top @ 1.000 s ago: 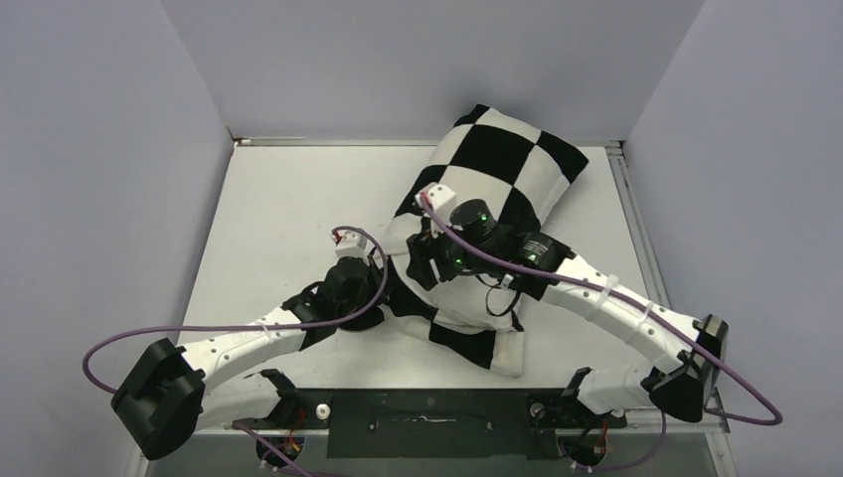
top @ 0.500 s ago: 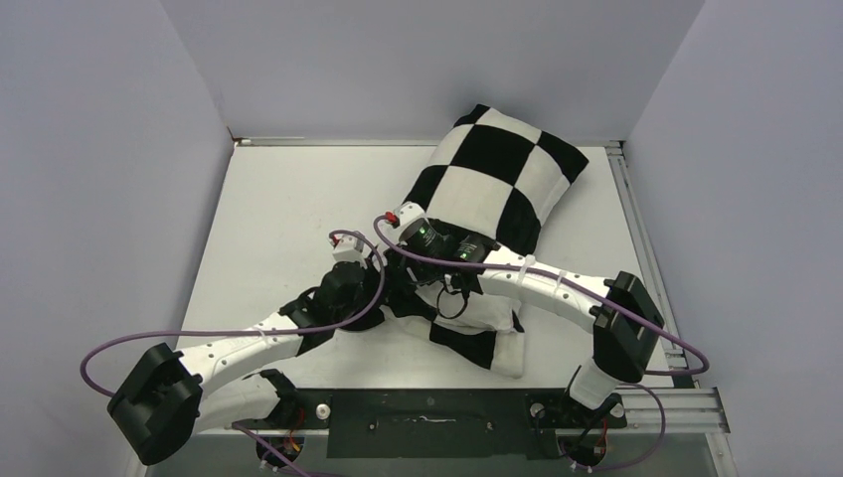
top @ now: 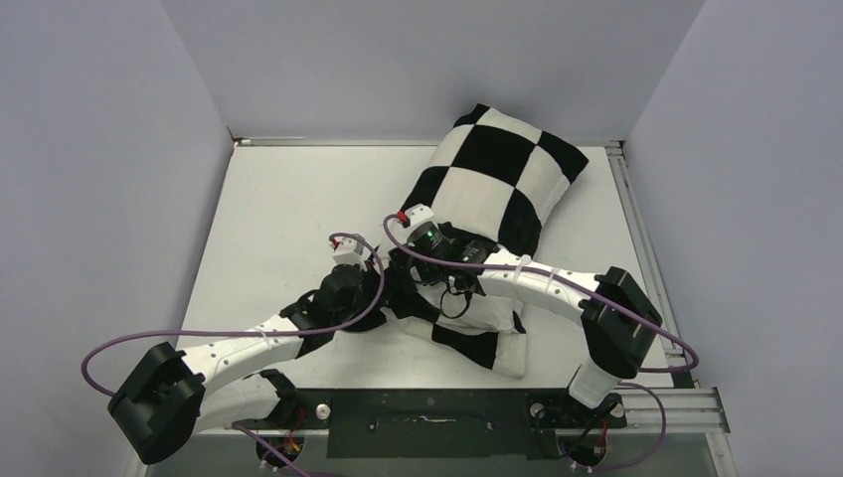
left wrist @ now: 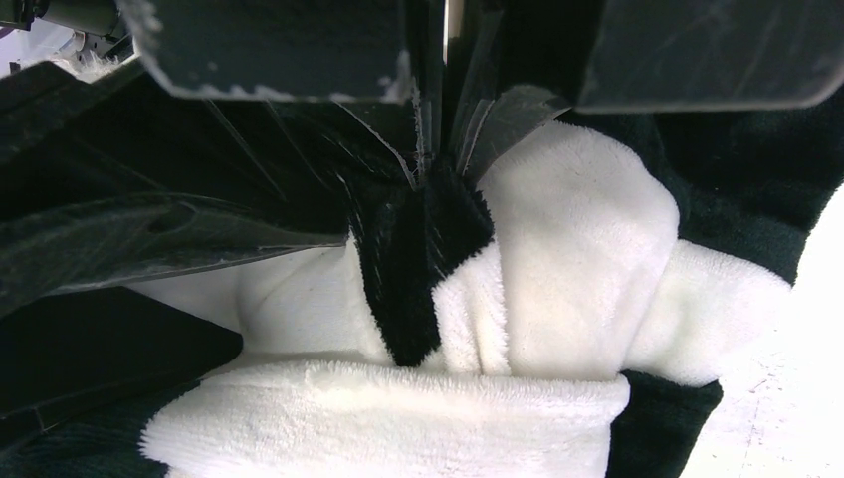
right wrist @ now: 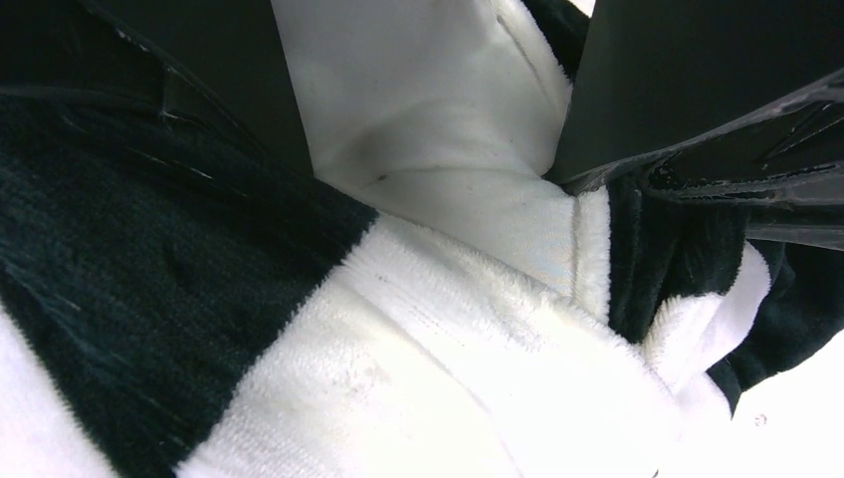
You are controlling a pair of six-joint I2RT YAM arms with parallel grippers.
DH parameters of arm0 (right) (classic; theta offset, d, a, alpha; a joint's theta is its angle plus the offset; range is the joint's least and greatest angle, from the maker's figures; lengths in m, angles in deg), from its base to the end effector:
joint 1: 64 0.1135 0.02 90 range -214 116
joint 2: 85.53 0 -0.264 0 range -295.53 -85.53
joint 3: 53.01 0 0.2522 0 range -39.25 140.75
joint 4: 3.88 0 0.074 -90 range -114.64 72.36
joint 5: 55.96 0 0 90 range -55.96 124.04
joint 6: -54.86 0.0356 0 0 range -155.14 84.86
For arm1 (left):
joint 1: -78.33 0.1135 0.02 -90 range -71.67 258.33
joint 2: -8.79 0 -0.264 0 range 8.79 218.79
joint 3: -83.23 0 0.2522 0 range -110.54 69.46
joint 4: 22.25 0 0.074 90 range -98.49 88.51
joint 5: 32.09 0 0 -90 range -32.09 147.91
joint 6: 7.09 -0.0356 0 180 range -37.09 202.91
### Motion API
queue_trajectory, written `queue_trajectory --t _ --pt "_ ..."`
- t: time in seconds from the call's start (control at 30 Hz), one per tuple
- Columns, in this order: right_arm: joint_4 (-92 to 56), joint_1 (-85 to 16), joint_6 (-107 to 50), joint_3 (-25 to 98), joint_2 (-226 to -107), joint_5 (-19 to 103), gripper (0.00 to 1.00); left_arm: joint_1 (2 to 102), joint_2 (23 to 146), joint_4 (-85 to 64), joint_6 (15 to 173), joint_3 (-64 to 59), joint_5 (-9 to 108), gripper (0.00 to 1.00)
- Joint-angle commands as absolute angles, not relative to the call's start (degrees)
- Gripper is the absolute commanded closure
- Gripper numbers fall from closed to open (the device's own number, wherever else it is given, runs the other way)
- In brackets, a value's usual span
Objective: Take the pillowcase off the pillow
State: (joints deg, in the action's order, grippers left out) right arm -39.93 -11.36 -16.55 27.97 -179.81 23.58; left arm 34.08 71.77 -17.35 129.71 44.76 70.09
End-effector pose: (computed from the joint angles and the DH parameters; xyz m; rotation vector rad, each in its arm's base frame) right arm 0.2213 0.2792 0.2360 -0.6356 2.3585 0.3449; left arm 0.1659 -0.1511 0.1906 -0.1823 2.1516 -0.7374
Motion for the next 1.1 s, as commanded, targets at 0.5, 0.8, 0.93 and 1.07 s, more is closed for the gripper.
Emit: queue_trajectory --t 0.5,0.8,0.93,1.07 --pt "-44.4 -18.1 -16.3 23.7 -178.4 19.2 0.94 34.2 71.1 -11.6 131.1 48.9 71.4 1.0" --pt "-44.9 -26.3 -16.2 24.4 -168.4 24.5 0.95 36.4 68.6 -8.5 132.8 50.6 73.5 1.0" --pt "-41.6 -33.3 -14.8 22.0 -164.2 37.1 0.95 37.6 68.6 -8.9 133.4 51.7 73.2 1.0" --pt "-40.4 -35.6 -15.4 19.9 -163.1 42.0 0.95 38.4 69.3 -9.9 133.4 52.1 72.2 1.0"
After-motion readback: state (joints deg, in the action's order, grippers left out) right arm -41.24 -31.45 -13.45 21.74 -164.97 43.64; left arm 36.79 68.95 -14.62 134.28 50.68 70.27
